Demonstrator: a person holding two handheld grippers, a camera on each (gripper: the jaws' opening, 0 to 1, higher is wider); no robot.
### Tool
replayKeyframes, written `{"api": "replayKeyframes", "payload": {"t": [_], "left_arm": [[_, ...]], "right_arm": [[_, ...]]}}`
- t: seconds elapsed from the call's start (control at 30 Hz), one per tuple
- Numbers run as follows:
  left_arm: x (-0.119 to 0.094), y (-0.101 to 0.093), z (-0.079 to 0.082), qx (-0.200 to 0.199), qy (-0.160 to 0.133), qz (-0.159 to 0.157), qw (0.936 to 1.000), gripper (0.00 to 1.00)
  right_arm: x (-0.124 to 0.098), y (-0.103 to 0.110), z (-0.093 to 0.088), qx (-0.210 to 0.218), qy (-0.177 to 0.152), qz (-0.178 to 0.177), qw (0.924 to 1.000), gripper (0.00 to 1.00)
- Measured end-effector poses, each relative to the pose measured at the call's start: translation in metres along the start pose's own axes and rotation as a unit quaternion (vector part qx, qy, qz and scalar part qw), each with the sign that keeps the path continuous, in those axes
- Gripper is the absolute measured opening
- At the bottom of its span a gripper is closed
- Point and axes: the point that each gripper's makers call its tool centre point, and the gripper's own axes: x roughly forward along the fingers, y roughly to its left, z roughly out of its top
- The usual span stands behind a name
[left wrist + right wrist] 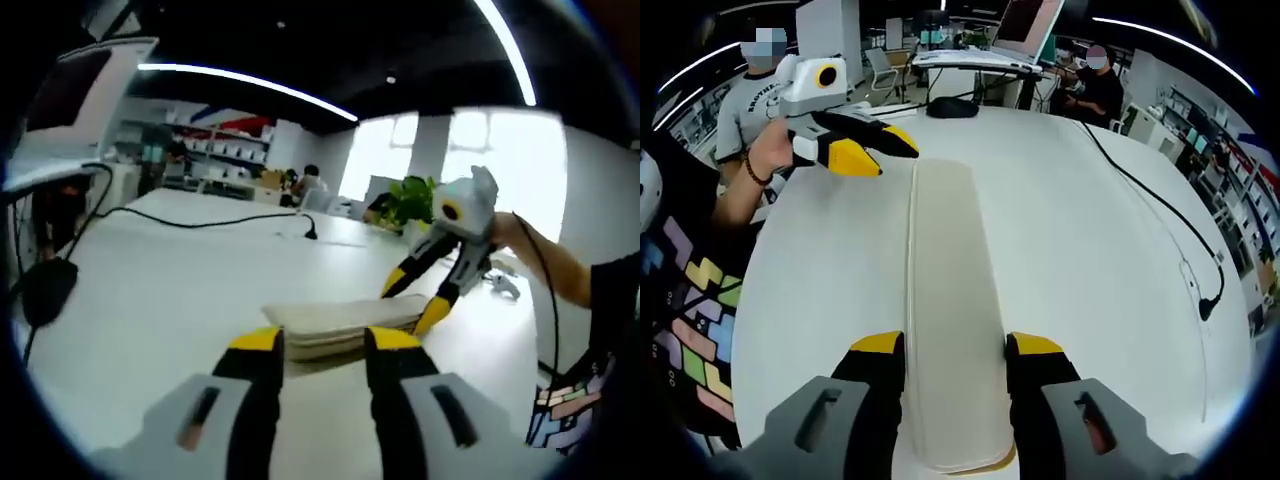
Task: Arrange the utensils inside the cutlery case until each visible utensil rests in its matching compartment.
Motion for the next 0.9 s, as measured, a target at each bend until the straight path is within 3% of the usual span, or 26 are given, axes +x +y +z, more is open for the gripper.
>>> {"api": "replayKeyframes", "payload": {"t": [0.2,0.4,0.5,0.67,0.73,0.9], "left_arm": [[0.006,0.021,-0.004,-0.036,0.011,0.043,0.9984,0.26],[0.010,0.027,-0.002,-0.091,0.007,0.041,0.9949,0.23],[0.012,0.032,-0.007,-0.089,0.017,0.056,0.9943,0.13],[0.013,0.034,-0.013,-0.083,0.029,0.061,0.9943,0.07],[0.012,0.039,-0.013,-0.066,0.028,0.076,0.9945,0.01],[0.015,0.037,-0.012,-0.065,0.026,0.074,0.9948,0.01]], "right_arm": [[0.002,0.000,-0.002,-0.010,0.011,-0.006,0.9999,0.42],[0.002,-0.001,-0.003,-0.013,0.014,-0.007,0.9998,0.42],[0.003,-0.001,-0.003,-0.012,0.014,-0.008,0.9998,0.43],[0.004,-0.002,-0.003,-0.012,0.016,-0.008,0.9998,0.45],[0.005,-0.002,-0.004,-0.010,0.018,-0.008,0.9998,0.45],[0.006,-0.002,-0.004,-0.006,0.016,-0.006,0.9998,0.45]]}}
